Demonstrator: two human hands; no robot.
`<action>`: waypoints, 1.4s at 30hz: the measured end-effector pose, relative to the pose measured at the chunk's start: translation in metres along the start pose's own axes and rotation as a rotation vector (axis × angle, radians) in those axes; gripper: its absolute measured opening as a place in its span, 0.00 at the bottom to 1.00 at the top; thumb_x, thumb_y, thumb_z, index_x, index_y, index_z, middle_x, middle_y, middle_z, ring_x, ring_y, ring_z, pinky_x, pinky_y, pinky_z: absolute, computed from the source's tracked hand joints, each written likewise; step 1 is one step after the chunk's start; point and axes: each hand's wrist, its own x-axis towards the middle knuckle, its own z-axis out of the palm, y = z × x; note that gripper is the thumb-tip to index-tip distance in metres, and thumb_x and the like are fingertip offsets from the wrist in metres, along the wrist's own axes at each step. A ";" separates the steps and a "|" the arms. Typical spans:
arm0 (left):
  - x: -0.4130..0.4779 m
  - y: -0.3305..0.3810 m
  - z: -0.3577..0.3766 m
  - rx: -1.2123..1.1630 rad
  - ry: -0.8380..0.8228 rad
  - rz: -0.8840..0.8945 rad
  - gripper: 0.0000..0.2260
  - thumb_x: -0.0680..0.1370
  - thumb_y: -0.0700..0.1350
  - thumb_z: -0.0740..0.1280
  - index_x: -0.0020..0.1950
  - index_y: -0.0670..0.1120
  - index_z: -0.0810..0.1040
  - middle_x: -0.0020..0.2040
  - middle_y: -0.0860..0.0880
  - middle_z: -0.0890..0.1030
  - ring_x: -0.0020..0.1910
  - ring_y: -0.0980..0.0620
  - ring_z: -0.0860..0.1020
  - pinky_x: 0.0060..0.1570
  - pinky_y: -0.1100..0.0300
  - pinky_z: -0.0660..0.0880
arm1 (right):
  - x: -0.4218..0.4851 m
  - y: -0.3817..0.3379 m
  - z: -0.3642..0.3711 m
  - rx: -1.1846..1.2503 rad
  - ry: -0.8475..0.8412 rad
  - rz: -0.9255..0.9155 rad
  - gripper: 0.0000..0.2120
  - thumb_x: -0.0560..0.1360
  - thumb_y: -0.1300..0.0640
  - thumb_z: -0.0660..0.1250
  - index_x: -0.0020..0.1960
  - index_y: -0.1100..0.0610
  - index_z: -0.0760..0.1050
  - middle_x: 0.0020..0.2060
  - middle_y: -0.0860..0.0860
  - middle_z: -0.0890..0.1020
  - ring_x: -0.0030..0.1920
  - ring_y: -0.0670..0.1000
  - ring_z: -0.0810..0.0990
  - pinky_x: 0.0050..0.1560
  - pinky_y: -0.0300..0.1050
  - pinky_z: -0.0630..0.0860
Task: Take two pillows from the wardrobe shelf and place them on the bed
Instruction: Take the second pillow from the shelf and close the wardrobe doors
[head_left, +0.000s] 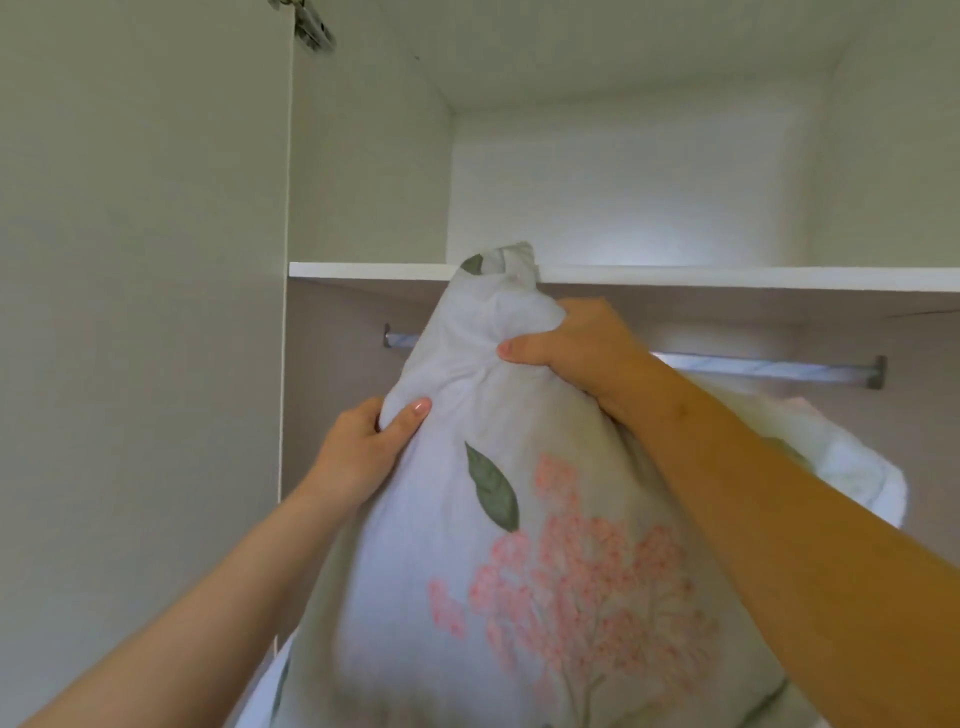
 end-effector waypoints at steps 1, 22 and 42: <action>-0.002 -0.005 -0.002 0.000 0.009 -0.016 0.12 0.76 0.55 0.65 0.46 0.47 0.78 0.48 0.47 0.82 0.47 0.47 0.80 0.52 0.51 0.76 | -0.002 0.005 0.008 -0.012 -0.015 -0.002 0.23 0.66 0.57 0.76 0.60 0.59 0.76 0.52 0.53 0.80 0.51 0.53 0.79 0.51 0.45 0.76; -0.098 -0.193 -0.050 -0.152 0.001 -0.731 0.14 0.76 0.47 0.66 0.59 0.43 0.74 0.56 0.43 0.79 0.51 0.44 0.78 0.46 0.55 0.76 | -0.089 0.152 0.222 -0.271 -0.397 0.281 0.21 0.68 0.50 0.71 0.59 0.55 0.76 0.50 0.55 0.82 0.50 0.56 0.81 0.54 0.54 0.78; -0.252 -0.272 -0.122 0.260 0.040 -1.090 0.16 0.77 0.39 0.61 0.64 0.46 0.74 0.60 0.45 0.79 0.50 0.50 0.75 0.51 0.58 0.71 | -0.232 0.199 0.339 -0.369 -0.839 0.398 0.11 0.72 0.51 0.64 0.53 0.54 0.75 0.45 0.51 0.81 0.49 0.57 0.81 0.42 0.43 0.69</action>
